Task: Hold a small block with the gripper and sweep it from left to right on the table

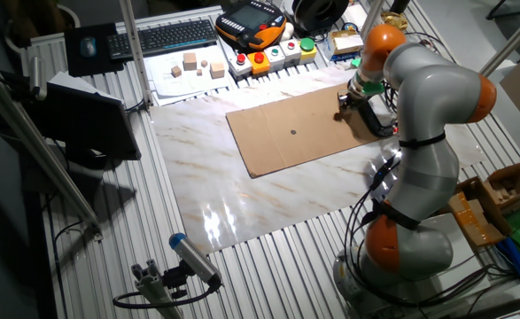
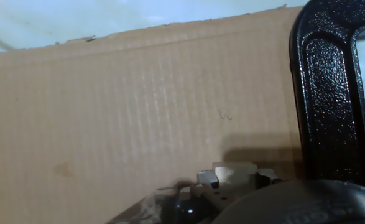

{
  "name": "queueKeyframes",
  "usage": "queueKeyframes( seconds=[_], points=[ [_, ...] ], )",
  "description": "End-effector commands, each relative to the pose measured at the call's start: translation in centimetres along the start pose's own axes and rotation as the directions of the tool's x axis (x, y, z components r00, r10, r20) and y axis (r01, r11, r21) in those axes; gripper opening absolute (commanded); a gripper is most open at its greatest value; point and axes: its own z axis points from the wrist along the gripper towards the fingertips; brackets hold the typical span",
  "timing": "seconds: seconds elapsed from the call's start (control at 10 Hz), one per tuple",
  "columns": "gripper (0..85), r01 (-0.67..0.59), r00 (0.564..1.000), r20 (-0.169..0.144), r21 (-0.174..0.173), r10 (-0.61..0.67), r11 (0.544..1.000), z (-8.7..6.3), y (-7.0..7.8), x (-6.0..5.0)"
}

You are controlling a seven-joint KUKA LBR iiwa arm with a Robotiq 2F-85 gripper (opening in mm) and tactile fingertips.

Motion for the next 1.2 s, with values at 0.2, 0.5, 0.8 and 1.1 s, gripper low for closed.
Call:
queueKeyframes(
  seconds=[0.2, 0.5, 0.8, 1.1],
  points=[
    [0.7, 0.001, 1.0, 0.007, -0.01, -0.001, 1.0, 0.1, 0.1, 0.0],
    [0.7, 0.007, 1.0, 0.01, -0.011, -0.007, 1.0, 0.0, 0.3, -0.1],
    [0.7, 0.007, 1.0, 0.01, -0.011, -0.007, 1.0, 0.1, 0.6, -0.2],
    [0.7, 0.015, 1.0, 0.006, -0.006, -0.015, 1.0, 0.2, 1.1, -0.4]
  ],
)
